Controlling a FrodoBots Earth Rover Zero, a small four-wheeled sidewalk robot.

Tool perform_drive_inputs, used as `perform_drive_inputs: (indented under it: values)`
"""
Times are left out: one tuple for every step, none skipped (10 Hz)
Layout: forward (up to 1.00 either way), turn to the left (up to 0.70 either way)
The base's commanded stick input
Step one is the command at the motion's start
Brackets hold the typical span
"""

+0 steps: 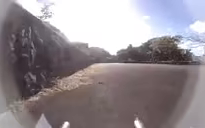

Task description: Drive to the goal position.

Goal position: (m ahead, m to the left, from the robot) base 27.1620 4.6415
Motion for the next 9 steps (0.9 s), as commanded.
perform_drive_inputs:
  values:
    - [0.7, 0.0]
    - [0.7, -0.05]
    - [0.7, -0.1]
    - [0.7, -0.23]
    - [0.7, -0.25]
    - [0.7, -0.26]
    - [0.7, -0.26]
    - [0.7, -0.26]
    - [0.7, -0.25]
